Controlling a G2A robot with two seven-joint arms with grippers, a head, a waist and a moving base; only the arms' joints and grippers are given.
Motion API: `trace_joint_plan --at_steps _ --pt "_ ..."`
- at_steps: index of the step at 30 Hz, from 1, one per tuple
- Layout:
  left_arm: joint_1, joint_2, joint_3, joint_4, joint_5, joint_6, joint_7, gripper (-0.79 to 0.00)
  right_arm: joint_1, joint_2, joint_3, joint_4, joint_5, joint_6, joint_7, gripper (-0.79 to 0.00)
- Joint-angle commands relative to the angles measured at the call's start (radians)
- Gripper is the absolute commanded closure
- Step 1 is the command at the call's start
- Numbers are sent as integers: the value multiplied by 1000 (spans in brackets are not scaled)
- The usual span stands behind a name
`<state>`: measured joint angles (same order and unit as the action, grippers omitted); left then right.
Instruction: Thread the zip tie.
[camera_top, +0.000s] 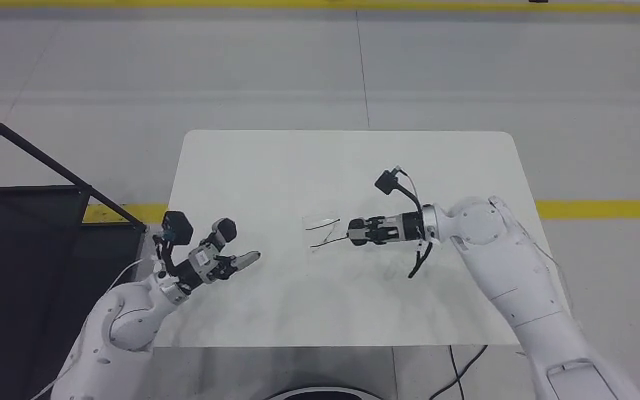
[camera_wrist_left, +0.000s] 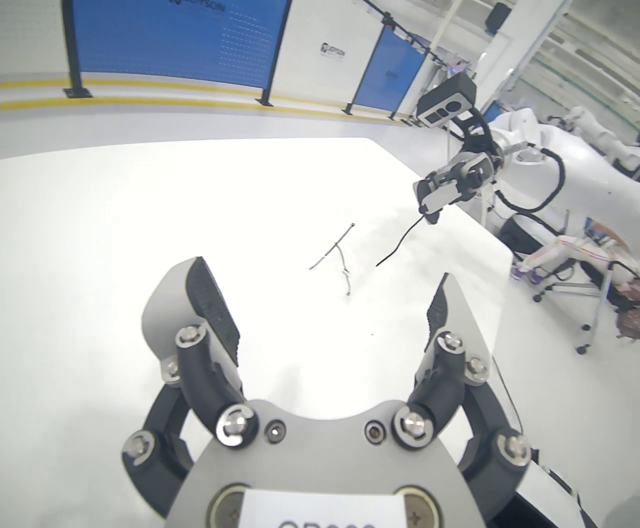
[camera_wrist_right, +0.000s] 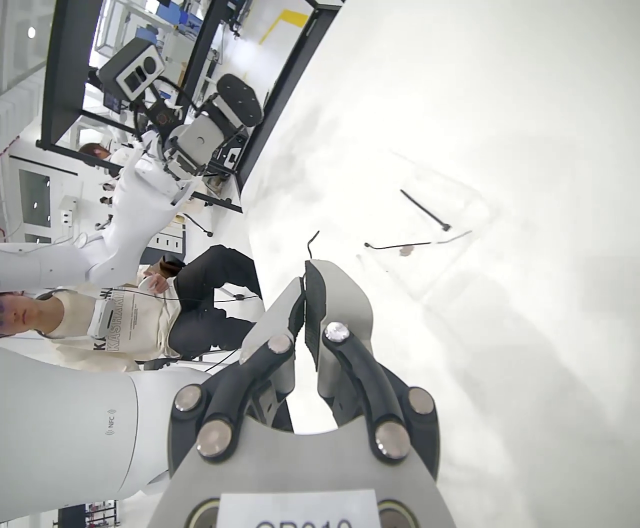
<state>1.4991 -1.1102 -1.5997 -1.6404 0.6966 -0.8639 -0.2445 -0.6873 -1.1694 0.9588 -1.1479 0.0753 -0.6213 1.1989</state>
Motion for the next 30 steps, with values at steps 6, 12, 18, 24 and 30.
trace_joint_plan --at_steps 6,12,18,24,30 --pt "-31 13 51 21 -79 -133 -108 -785 -36 62 -53 -144 82 -12 -12 0" --pt "-50 25 114 10 -135 -148 -170 -785 -19 118 -134 -188 172 -25 -24 0" --pt "-75 45 145 39 -266 -148 -247 -785 24 166 -227 -198 256 -18 -18 0" --pt "-75 45 145 39 -266 -148 -247 -785 24 166 -227 -198 256 -18 -18 0" --pt "-68 46 183 19 -311 -148 -244 -785 11 164 -231 -217 251 1 -35 0"
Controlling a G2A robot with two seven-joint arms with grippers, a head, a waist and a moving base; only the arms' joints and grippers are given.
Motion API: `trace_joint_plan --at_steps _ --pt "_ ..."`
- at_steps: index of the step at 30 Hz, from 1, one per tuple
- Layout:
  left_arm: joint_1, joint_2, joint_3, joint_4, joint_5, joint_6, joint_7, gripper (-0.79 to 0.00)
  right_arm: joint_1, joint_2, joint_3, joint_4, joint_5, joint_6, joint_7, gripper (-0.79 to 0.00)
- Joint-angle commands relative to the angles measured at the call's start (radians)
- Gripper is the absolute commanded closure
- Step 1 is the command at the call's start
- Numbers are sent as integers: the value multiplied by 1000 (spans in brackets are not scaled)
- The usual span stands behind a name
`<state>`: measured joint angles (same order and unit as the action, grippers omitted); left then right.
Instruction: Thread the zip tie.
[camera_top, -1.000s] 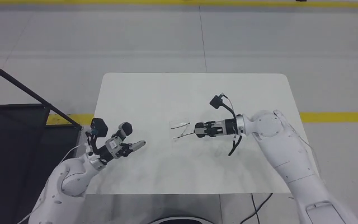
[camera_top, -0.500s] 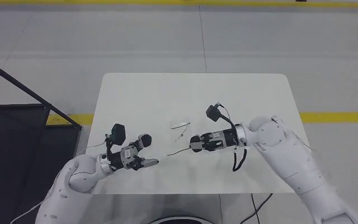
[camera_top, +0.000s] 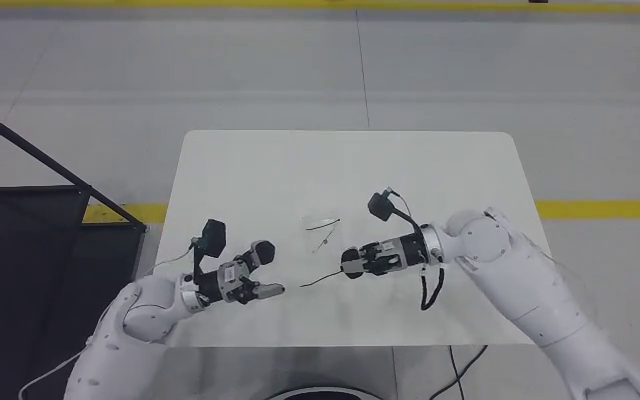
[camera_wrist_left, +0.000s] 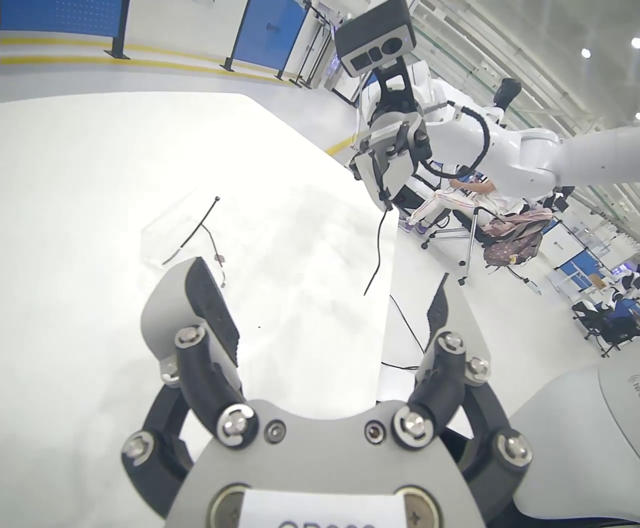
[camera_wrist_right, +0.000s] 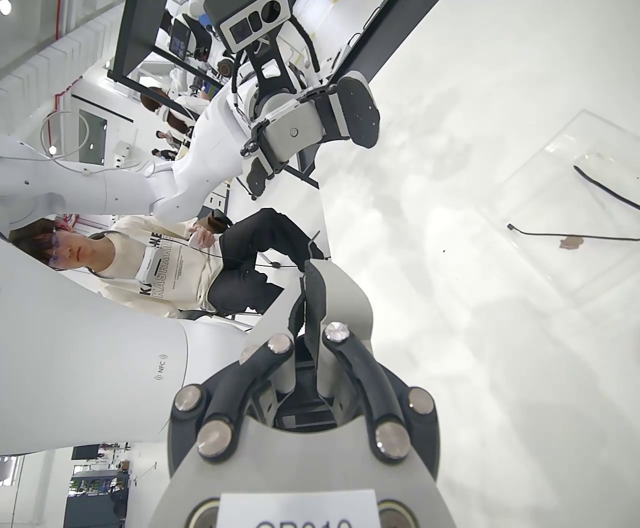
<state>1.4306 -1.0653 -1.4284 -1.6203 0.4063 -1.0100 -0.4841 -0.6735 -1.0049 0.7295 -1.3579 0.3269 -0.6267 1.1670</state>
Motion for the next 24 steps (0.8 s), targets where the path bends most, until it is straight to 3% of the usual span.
trace_joint_plan --at_steps 1,6,11,15,21,24 --pt "-2 3 24 -1 -51 -2 -13 -785 -4 -3 -4 -11 11 7 6 0" --pt "-41 20 99 29 -263 -2 -126 -785 16 -15 -25 1 64 24 50 0" --pt "-97 44 152 74 -469 -2 -316 -785 42 -27 -49 32 94 35 61 0" --pt "-129 62 193 99 -497 -2 -324 -785 64 -41 -63 69 103 38 64 0" --pt "-156 80 230 119 -506 -2 -324 -474 83 -54 -77 92 99 43 69 0" --pt "-169 88 251 125 -507 -2 -324 -428 89 -60 -80 100 94 44 70 0"
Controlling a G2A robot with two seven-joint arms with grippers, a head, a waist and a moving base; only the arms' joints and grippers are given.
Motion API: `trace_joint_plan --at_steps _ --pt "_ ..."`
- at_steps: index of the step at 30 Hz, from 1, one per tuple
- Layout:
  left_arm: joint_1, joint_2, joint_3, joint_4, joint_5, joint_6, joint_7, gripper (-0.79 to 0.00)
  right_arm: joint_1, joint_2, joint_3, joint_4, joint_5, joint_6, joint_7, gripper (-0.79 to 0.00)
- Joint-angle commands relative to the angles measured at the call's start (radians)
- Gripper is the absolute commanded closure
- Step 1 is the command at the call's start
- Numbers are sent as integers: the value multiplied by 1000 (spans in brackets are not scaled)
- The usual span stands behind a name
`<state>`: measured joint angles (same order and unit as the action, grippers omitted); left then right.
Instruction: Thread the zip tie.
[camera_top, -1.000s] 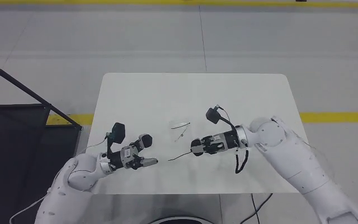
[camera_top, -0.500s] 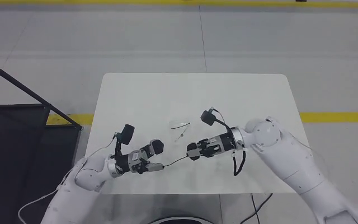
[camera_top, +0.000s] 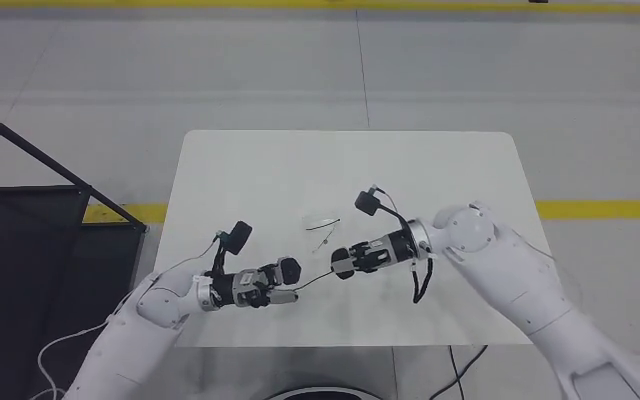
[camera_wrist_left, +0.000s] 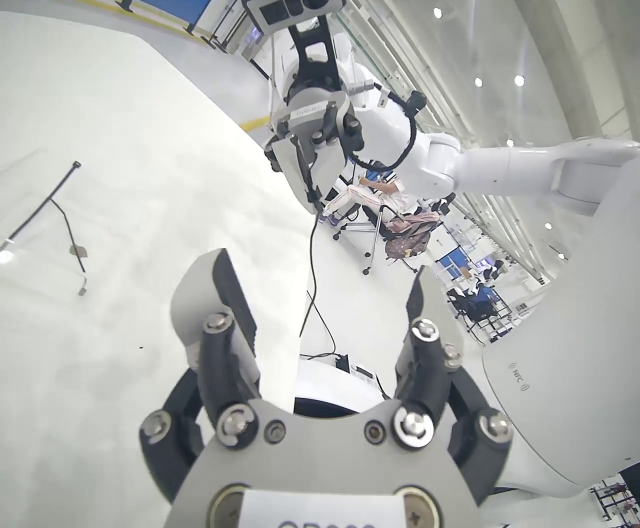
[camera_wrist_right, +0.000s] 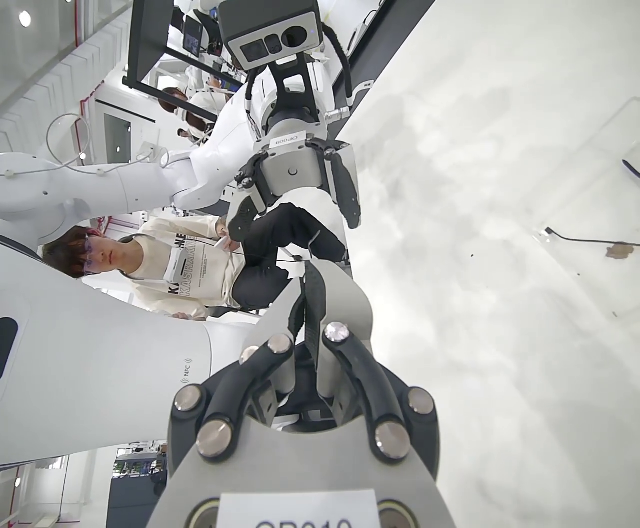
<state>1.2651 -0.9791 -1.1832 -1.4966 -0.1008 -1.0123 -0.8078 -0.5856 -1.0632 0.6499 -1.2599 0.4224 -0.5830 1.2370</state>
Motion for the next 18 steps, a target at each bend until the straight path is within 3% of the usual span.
trace_joint_plan --at_steps 1,18 --pt "-7 5 14 4 -1 0 0 -403 3 -3 -2 4 -1 0 1 0" --pt "-52 32 74 39 -14 0 0 -339 15 -29 -2 28 -21 12 12 0"
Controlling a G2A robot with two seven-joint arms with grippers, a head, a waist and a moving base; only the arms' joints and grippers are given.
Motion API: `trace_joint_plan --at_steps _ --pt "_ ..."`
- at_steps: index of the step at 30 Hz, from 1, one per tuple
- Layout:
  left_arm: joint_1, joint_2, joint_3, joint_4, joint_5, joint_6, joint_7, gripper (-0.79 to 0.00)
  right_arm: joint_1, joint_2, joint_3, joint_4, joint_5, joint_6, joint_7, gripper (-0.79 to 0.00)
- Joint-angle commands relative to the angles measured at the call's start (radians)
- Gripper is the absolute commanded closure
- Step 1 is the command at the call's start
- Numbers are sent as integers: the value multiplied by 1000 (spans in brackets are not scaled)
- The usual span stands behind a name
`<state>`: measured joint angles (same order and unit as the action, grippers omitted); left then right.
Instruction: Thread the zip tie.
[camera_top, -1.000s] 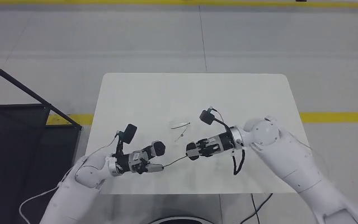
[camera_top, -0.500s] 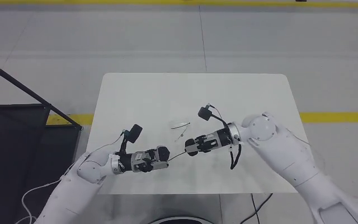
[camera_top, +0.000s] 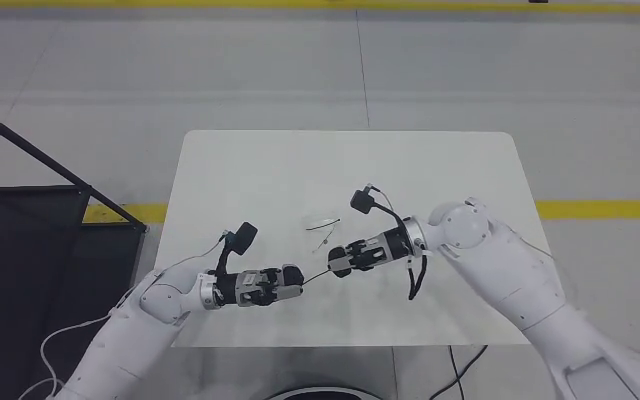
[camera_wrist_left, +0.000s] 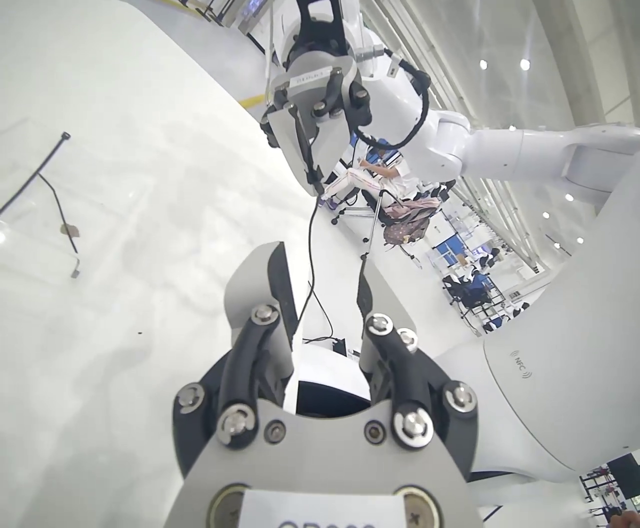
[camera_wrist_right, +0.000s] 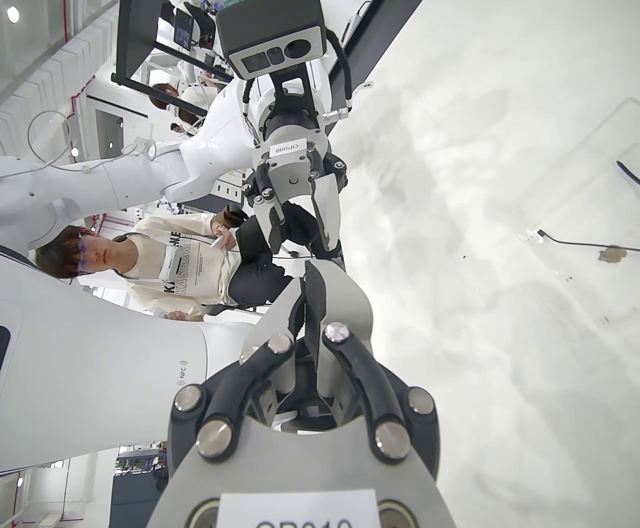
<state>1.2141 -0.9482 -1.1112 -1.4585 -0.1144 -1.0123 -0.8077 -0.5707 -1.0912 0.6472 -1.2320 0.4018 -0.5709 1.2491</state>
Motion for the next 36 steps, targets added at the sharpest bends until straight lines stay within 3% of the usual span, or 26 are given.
trace_joint_plan --at_steps 1,16,22,28,29,31,32,36 --pt "-2 2 4 2 0 0 0 -336 0 -2 1 0 -3 1 1 0" --pt "-18 11 31 15 -10 0 0 -175 -3 -15 10 3 -16 7 7 0" --pt "-20 14 34 18 -20 0 0 0 -6 -19 12 3 -20 10 10 0" --pt "-22 15 37 21 -22 0 0 0 -7 -22 15 5 -23 11 11 0" --pt "-22 15 38 22 -22 0 0 0 -8 -23 16 6 -22 11 11 -25" --pt "-23 15 38 23 -23 0 1 0 -9 -24 20 9 -16 10 10 -613" --pt "-22 15 37 24 -26 0 3 0 -10 -24 21 9 -15 9 9 -785" --pt "-19 12 28 28 -27 0 31 0 -23 -22 40 15 -1 -8 -8 -785"
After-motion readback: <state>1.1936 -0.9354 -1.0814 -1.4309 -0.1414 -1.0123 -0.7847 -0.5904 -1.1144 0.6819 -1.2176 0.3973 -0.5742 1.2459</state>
